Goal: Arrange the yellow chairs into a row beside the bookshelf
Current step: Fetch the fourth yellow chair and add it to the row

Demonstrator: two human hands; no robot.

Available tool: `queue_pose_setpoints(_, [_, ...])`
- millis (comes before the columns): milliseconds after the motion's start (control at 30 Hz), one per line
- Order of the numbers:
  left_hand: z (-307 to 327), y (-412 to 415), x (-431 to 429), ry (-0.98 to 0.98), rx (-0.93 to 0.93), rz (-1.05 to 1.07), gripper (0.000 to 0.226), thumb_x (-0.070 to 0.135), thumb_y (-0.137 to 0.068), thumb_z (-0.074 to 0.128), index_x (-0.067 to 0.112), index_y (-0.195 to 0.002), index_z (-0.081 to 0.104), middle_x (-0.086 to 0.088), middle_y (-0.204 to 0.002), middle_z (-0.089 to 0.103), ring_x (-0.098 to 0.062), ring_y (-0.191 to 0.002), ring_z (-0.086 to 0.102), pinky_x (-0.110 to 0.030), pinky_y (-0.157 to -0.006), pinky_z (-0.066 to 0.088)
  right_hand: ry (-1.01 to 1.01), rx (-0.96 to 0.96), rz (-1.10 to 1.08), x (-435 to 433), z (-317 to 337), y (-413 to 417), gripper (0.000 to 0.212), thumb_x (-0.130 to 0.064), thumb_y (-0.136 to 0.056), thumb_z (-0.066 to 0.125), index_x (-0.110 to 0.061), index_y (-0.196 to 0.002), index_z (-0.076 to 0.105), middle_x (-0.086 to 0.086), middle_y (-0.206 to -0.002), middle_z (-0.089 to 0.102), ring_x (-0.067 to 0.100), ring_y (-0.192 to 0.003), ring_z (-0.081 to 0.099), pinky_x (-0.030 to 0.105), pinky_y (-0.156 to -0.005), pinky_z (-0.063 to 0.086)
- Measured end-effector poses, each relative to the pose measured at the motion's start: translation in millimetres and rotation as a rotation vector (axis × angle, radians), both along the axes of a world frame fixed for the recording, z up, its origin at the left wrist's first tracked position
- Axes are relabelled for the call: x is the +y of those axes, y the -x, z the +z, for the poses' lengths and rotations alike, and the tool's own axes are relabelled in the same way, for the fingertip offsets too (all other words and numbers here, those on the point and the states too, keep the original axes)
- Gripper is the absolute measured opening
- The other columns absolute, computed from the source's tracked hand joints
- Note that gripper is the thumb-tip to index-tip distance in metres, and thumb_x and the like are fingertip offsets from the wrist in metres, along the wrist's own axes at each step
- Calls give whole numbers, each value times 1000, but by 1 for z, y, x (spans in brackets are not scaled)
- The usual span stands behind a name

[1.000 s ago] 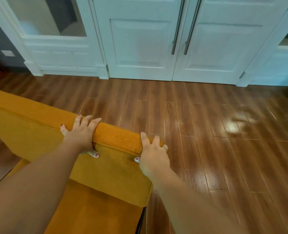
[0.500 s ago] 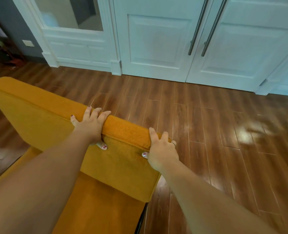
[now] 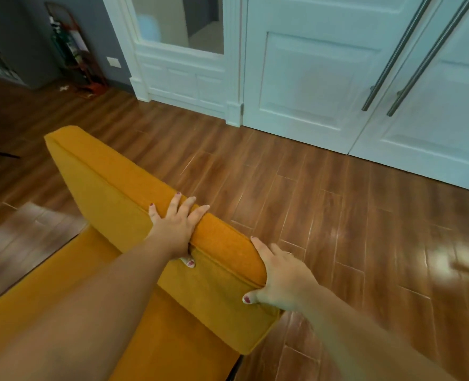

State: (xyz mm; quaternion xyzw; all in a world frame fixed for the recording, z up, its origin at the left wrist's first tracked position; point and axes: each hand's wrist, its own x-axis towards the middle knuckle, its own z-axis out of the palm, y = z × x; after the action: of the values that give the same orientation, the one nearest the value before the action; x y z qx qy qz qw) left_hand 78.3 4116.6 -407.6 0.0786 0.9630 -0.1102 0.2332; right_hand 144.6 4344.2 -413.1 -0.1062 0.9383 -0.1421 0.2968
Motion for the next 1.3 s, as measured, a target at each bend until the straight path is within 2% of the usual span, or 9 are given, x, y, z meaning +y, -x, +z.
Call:
queue_pose_setpoints(233, [9, -3, 10, 63, -52, 80, 138, 45, -62, 85, 35, -148, -22, 1, -158, -22, -33, -145, -22, -69, -109, 10, 64, -1, 94, 6, -3, 5, 121, -76, -65, 64, -34, -150, -12, 1, -151, 26, 28, -136, 34, 42, -109, 35])
queue_pose_setpoints(367, [7, -14, 22, 46, -4, 281, 132, 27, -71, 84, 38, -147, -24, -1, -156, -29, -39, -144, -21, -64, -111, 15, 86, -22, 162, 9, -4, 10, 119, -77, -67, 61, -35, -149, -15, 0, -152, 23, 28, -135, 34, 43, -108, 36])
queue_pose_setpoints(500, [-5, -41, 30, -389, 132, 690, 102, 3, -88, 61, 37, -151, -12, 1, -157, -27, -37, -147, -10, -52, -110, 31, 125, -39, 221, 14, -1, 11, 116, -74, -72, 60, -33, -149, -16, 2, -154, 16, 30, -137, 31, 43, -108, 34])
queue_pose_setpoints(567, [-6, -51, 38, -712, 202, 896, 95, -5, -91, 54, 33, -153, -6, 7, -158, -25, -32, -146, 11, -40, -85, 47, 143, -25, 251, 16, 1, 12, 116, -74, -72, 59, -31, -150, -16, 5, -152, 18, 31, -134, 34, 43, -104, 38])
queue_pose_setpoints(633, [-8, -51, 41, -941, 264, 1125, 87, -5, -93, 50, 33, -154, 0, 8, -160, -17, -30, -134, 33, -38, -70, 46, 153, -21, 271, 16, 0, 14, 116, -75, -72, 58, -30, -150, -16, 6, -152, 19, 32, -131, 38, 42, -100, 40])
queue_pose_setpoints(733, [-12, -45, 47, -1227, 305, 1401, 88, 16, -92, 58, 42, -151, -1, 1, -162, -5, -34, -141, 24, -50, -94, 43, 176, -3, 295, 17, -3, 16, 115, -75, -73, 57, -30, -150, -14, 6, -150, 22, 32, -128, 42, 42, -97, 42])
queue_pose_setpoints(800, [-19, -45, 58, -1211, 341, 1409, 110, 41, -82, 72, 41, -149, -15, 2, -162, -7, -31, -147, 12, -55, -111, 30, 195, 9, 297, 18, -4, 16, 114, -75, -73, 57, -30, -150, -14, 6, -148, 24, 31, -127, 42, 42, -98, 41])
queue_pose_setpoints(900, [-31, -44, 73, -1146, 434, 1488, 141, 56, -61, 82, 33, -146, -28, -2, -162, -2, -30, -146, 16, -54, -114, 26, 204, 16, 290, 17, -6, 16, 112, -75, -74, 56, -31, -150, -13, 5, -143, 28, 30, -124, 44, 41, -96, 41])
queue_pose_setpoints(1300, [-28, -15, 61, -1149, 427, 1581, 133, 47, -65, 84, 39, -148, -19, -7, -157, 19, -35, -139, 30, -53, -106, 34, 204, 55, 257, 8, -6, 33, 106, -71, -78, 54, -31, -150, -12, 5, -141, 30, 29, -120, 47, 38, -92, 42])
